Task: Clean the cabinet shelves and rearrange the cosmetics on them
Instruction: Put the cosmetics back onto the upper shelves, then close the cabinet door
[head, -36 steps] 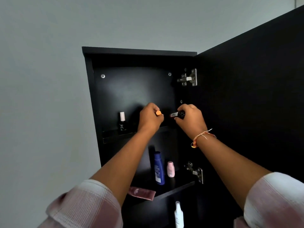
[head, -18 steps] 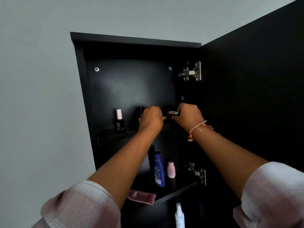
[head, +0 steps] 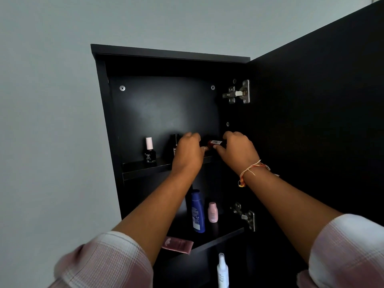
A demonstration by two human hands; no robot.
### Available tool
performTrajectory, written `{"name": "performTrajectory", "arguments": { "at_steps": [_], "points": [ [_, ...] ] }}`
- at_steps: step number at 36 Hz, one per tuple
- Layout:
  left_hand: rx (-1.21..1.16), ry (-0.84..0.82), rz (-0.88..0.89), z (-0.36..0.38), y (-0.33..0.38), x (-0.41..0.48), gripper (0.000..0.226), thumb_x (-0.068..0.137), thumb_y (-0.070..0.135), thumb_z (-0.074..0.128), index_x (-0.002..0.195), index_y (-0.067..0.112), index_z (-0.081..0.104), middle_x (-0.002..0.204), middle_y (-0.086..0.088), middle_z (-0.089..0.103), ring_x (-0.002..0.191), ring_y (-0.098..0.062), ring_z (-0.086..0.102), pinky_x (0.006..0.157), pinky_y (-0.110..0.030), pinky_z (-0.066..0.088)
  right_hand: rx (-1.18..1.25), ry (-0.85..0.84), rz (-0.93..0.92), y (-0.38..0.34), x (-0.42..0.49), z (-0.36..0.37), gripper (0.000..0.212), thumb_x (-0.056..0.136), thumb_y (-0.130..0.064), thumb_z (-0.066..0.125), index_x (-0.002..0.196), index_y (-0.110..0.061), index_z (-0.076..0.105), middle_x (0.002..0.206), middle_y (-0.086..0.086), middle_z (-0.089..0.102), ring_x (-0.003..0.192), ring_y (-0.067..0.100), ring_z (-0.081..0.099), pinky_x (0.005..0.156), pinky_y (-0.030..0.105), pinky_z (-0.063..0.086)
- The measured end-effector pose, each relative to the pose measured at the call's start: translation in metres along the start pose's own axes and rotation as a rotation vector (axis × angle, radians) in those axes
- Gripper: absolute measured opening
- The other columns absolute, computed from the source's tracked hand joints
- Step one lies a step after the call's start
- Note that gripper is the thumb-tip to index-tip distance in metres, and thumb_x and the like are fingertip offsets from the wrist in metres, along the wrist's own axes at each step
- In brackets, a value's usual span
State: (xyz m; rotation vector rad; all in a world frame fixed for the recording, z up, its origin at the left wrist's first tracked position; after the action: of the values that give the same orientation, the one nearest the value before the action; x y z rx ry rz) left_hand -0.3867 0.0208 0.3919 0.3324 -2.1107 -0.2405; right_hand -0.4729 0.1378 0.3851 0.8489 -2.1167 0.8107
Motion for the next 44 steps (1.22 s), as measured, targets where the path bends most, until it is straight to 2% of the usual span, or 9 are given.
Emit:
{"name": "performTrajectory", "arguments": {
  "at_steps": [11, 15, 18, 22, 28, 32, 37, 40, 44],
  "points": [
    [0.089, 0.160, 0.166, -0.025, 0.012, -0.048, 0.006, 0.090, 0.010, 0.061, 0.094, 0.007, 0.063, 0.095, -0.009, 0.059, 0.092, -0.024, 0.053, 0.078, -0.037, 0.049, -0.062, 0.064, -0.093, -0.005, -0.048, -0.025, 0.038, 0.089, -0.041, 0.060, 0.112, -0.010, 0.059, 0.108, 0.010, 0.058, 0.099, 0.031, 0.058, 0.071, 0.039, 0.055],
    [0.073, 0.173, 0.159, -0.036, 0.020, -0.081, 0.011, 0.093, 0.017, 0.059, 0.094, 0.009, 0.067, 0.090, -0.006, 0.061, 0.087, -0.022, 0.056, 0.076, -0.036, 0.050, -0.086, 0.066, -0.139, -0.014, -0.078, -0.039, 0.042, 0.089, -0.043, 0.057, 0.121, -0.016, 0.054, 0.113, 0.006, 0.058, 0.103, 0.027, 0.057, 0.067, 0.038, 0.056],
    [0.095, 0.156, 0.127, -0.041, 0.026, -0.109, 0.018, 0.095, 0.025, 0.057, 0.094, 0.012, 0.069, 0.091, -0.003, 0.065, 0.089, -0.020, 0.058, 0.078, -0.035, 0.050, -0.058, -0.032, -0.146, -0.019, -0.101, -0.042, 0.042, 0.089, -0.046, 0.055, 0.119, -0.016, 0.056, 0.112, 0.006, 0.060, 0.104, 0.027, 0.057, 0.067, 0.038, 0.056],
    [0.189, 0.098, 0.001, -0.040, 0.037, -0.152, 0.035, 0.095, 0.034, 0.052, 0.123, 0.014, 0.061, 0.123, -0.003, 0.063, 0.115, -0.021, 0.056, 0.094, -0.037, 0.047, -0.060, -0.104, -0.135, -0.017, -0.141, -0.051, 0.047, 0.087, -0.048, 0.055, 0.121, -0.015, 0.056, 0.116, 0.007, 0.059, 0.106, 0.028, 0.056, 0.074, 0.039, 0.055],
    [0.238, 0.085, -0.089, -0.044, 0.055, -0.218, 0.063, 0.096, 0.049, 0.036, 0.147, 0.011, 0.035, 0.155, -0.005, 0.032, 0.145, -0.020, 0.023, 0.119, -0.034, 0.023, 0.031, 0.041, -0.080, -0.007, -0.209, -0.093, 0.054, 0.088, -0.044, 0.058, 0.131, -0.012, 0.052, 0.138, 0.011, 0.049, 0.128, 0.028, 0.046, 0.102, 0.039, 0.045],
    [0.251, 0.109, -0.103, -0.050, 0.071, -0.257, 0.066, 0.097, 0.050, 0.034, 0.149, 0.009, 0.029, 0.160, -0.007, 0.020, 0.149, -0.022, 0.011, 0.120, -0.038, 0.020, 0.038, 0.207, -0.075, 0.003, -0.251, -0.143, 0.058, 0.093, -0.041, 0.053, 0.139, -0.007, 0.046, 0.151, 0.016, 0.034, 0.143, 0.030, 0.027, 0.118, 0.039, 0.026],
    [0.256, 0.045, -0.094, -0.043, 0.088, -0.295, 0.068, 0.097, 0.048, 0.042, 0.151, 0.010, 0.025, 0.161, -0.006, 0.015, 0.150, -0.021, 0.006, 0.119, -0.037, 0.015, 0.002, 0.446, 0.020, 0.021, -0.286, -0.194, 0.067, 0.090, -0.033, 0.061, 0.141, 0.005, 0.039, 0.152, 0.030, 0.020, 0.145, 0.042, 0.014, 0.121, 0.047, 0.013],
    [0.216, 0.002, -0.100, -0.038, 0.093, -0.309, 0.070, 0.096, 0.048, 0.046, 0.152, 0.012, 0.023, 0.162, -0.004, 0.013, 0.150, -0.019, 0.004, 0.120, -0.038, 0.018, -0.010, 0.447, 0.145, 0.037, -0.294, -0.206, 0.075, 0.090, -0.035, 0.060, 0.145, 0.004, 0.028, 0.155, 0.030, 0.010, 0.147, 0.042, 0.005, 0.120, 0.053, 0.011],
    [0.168, -0.044, -0.103, -0.034, 0.093, -0.318, 0.073, 0.096, 0.050, 0.044, 0.154, 0.014, 0.017, 0.163, -0.001, 0.009, 0.150, -0.017, 0.000, 0.120, -0.039, 0.021, -0.020, 0.309, 0.311, 0.059, -0.292, -0.201, 0.081, 0.090, -0.038, 0.058, 0.150, -0.006, 0.014, 0.159, 0.020, 0.002, 0.148, 0.037, 0.001, 0.117, 0.059, 0.014]
  ]
}}
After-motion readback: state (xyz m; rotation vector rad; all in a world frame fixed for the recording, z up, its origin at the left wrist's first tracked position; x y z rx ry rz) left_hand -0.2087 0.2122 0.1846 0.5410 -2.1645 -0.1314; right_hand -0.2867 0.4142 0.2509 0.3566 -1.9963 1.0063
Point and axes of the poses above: each hand's wrist, its own x-axis towards the middle knuckle, its own z-axis out of the palm, y = z × x, the point moved 4 cm from there along x, towards the middle knuckle
